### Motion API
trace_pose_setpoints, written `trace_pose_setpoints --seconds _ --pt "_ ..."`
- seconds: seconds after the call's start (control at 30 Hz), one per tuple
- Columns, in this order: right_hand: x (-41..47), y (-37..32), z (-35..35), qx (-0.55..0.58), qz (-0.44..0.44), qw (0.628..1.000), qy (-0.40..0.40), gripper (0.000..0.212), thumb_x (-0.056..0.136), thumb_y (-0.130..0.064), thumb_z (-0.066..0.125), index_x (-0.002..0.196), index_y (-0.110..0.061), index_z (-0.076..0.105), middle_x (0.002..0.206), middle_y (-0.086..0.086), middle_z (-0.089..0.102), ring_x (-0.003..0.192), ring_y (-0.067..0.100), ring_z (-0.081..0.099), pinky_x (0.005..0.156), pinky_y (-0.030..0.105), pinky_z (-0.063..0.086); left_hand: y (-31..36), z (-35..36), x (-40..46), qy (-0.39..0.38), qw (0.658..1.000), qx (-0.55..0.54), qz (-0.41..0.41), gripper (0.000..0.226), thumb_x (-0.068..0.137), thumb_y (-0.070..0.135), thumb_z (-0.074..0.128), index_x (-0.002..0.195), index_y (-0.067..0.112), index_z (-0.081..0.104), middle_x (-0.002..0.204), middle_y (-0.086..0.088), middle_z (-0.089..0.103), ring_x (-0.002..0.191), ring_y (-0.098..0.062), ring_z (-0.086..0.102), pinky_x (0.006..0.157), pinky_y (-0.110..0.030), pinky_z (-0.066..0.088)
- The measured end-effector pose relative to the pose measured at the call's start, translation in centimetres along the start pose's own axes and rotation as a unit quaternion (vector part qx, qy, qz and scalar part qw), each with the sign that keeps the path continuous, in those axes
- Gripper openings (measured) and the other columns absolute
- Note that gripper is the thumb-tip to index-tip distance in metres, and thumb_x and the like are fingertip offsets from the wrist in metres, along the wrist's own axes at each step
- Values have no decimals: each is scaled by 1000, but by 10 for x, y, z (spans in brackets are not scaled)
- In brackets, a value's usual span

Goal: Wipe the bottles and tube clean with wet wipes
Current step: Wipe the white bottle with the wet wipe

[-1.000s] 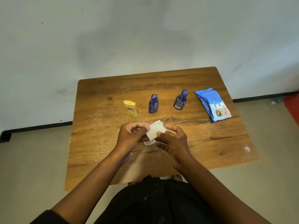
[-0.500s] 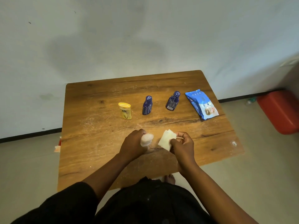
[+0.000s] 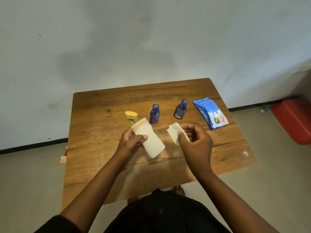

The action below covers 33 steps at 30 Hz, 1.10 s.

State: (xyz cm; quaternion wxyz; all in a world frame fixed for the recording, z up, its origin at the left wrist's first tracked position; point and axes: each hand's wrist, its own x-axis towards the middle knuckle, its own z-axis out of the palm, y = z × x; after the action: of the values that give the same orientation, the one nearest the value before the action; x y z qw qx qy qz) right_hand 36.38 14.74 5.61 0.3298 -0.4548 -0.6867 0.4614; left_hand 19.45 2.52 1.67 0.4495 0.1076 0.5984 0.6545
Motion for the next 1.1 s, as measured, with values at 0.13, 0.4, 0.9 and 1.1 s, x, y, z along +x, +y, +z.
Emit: trace_pose_setpoints --seconds 0.13,0.4,0.9,1.1 --pt "3 -28 10 -26 -198 980 1 19 91 -6 76 109 -12 74 103 -1 74 95 11 70 73 30 60 30 17 -32 -41 978 -203 -3 70 74 21 67 139 1 47 119 -36 67 107 -47 70 86 -51 61" --pt "-7 -57 24 -134 -438 882 -108 13 94 -12 74 105 -5 78 105 9 73 96 25 66 79 37 52 41 43 -45 25 990 -135 13 68 93 63 38 135 15 61 115 -14 75 102 -27 74 81 -39 61" --pt "23 -64 29 -124 -424 889 -122 24 90 -4 76 114 -5 78 110 10 70 103 24 63 81 33 53 43 58 -40 90 995 -11 42 84 83 85 29 140 29 55 122 4 76 112 -16 73 91 -42 61" --pt "12 -65 24 -87 -392 903 -154 17 90 -5 77 106 -10 80 103 3 73 98 15 65 82 27 54 44 59 -38 100 993 -6 68 70 89 72 26 121 25 67 109 -7 78 101 -22 76 82 -35 62"
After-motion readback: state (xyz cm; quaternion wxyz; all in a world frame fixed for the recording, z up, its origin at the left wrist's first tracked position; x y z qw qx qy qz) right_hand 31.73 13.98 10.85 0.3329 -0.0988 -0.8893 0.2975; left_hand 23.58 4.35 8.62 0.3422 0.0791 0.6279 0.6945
